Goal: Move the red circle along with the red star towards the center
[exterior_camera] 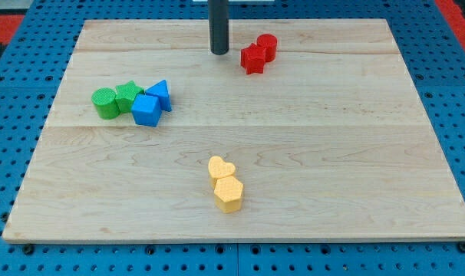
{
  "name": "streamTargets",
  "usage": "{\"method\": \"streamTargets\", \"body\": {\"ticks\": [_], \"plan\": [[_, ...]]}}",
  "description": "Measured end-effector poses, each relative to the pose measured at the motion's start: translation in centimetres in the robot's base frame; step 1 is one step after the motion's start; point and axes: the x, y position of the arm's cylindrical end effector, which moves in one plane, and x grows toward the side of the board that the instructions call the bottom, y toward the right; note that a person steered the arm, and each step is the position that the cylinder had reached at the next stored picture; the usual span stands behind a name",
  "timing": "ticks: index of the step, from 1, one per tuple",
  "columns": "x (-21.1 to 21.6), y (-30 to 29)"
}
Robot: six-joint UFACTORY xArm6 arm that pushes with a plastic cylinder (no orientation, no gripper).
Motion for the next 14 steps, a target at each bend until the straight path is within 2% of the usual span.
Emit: {"method": "streamTargets", "body": {"ticks": [1, 2, 3, 5, 7, 9, 14], "plan": [[-2.6, 2.4], [-4.4, 7.5], [-2.8, 10.8], [3.4, 6.8], [7.0, 2.1], [11.9, 0.8], [11.6, 0.8]]}}
